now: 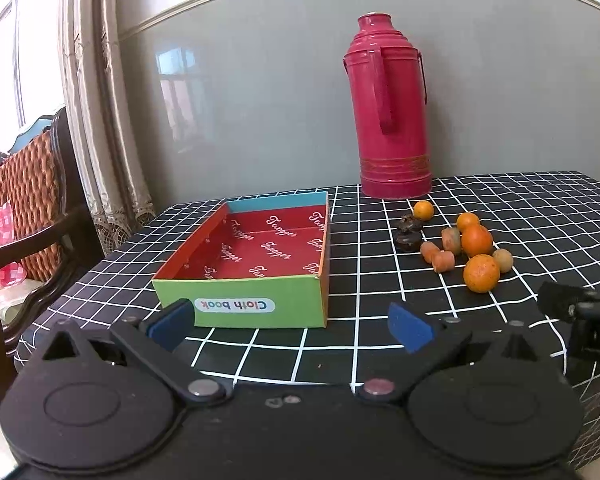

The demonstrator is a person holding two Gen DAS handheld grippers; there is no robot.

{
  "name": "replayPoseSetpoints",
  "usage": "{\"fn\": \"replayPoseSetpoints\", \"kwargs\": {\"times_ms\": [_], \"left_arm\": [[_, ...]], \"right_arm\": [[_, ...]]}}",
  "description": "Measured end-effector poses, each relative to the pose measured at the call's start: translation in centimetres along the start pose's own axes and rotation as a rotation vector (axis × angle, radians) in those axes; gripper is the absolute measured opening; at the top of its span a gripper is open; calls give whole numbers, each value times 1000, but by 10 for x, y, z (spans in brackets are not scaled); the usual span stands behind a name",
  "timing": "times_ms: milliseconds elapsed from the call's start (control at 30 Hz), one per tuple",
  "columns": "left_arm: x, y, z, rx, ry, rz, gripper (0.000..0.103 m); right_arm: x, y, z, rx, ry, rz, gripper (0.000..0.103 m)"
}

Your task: Organize fruits

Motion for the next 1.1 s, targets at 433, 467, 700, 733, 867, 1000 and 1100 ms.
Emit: {"fn": "replayPoseSetpoints", "kwargs": {"times_ms": [433, 467, 700, 733, 867, 1000, 1100], "left_arm": [[5, 2, -23, -40, 118, -35, 97], [5, 3, -28, -51, 132, -39, 97], [15, 23, -70, -166, 205, -52, 97], [16, 26, -77, -179, 214, -56, 97], [20, 40, -103, -231, 252, -67, 94], [21, 56, -117, -263, 248, -55, 89], [21, 68, -123, -276, 225, -39, 83]], "right_arm": [[10, -16, -24, -58, 80, -79, 103], [12, -18, -29, -67, 93, -87, 103], [22, -34, -57, -232, 141, -182, 103], [23, -37, -61, -262, 142, -202, 103], [24, -47, -80, -359, 185, -247, 103], [25, -49, -100, -374, 259, -248, 103], [26, -51, -103, -397, 255, -266, 103]]}}
Point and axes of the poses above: each gripper's, at about its wrist camera, not at the fingertips, and y roughly the way its jaws point, z to its left, x to its top, the point moved 3 cm from there along y, roughly the way its jaws point, and after that the axes turned 2 degrees about y, right-handed, at the moved point
